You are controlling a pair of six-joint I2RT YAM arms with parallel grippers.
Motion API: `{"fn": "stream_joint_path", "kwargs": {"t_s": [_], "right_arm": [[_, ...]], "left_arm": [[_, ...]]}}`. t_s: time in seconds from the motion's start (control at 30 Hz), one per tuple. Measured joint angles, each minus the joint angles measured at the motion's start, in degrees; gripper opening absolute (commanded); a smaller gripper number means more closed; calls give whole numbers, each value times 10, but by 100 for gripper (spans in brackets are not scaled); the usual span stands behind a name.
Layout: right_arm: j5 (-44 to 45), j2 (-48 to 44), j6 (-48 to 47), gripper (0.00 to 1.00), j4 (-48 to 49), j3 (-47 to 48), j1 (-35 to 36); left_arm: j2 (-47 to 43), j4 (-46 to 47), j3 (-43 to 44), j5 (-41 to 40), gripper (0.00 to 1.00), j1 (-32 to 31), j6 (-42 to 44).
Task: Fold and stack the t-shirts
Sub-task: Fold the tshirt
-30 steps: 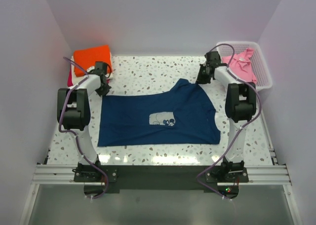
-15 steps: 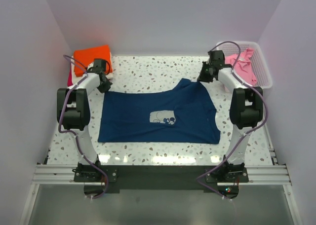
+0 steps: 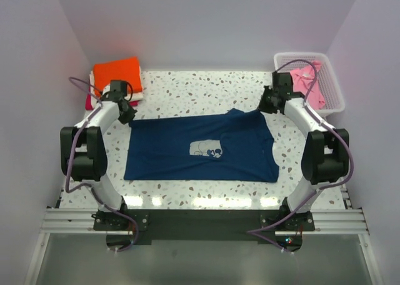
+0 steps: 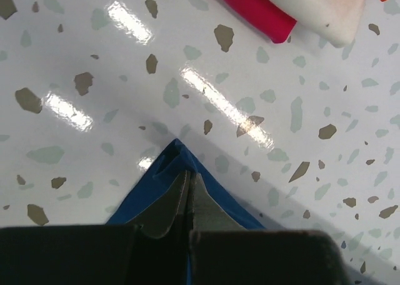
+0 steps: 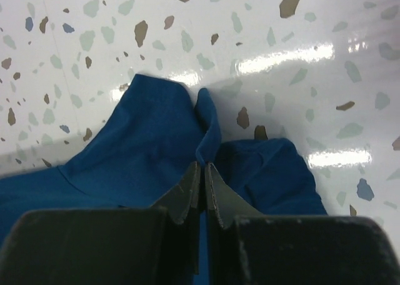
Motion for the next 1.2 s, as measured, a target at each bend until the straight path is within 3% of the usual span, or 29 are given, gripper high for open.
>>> {"fn": "stream_joint_path", "kwargs": {"t_s": [0.6, 1.2], "right_arm": [[3, -167, 41, 4, -5, -221, 0], [-3, -255, 73, 6, 10, -341, 0]], "left_arm": [[-194, 22, -193, 14, 0, 7, -25], [-263, 34, -275, 18, 0, 14, -34]]}}
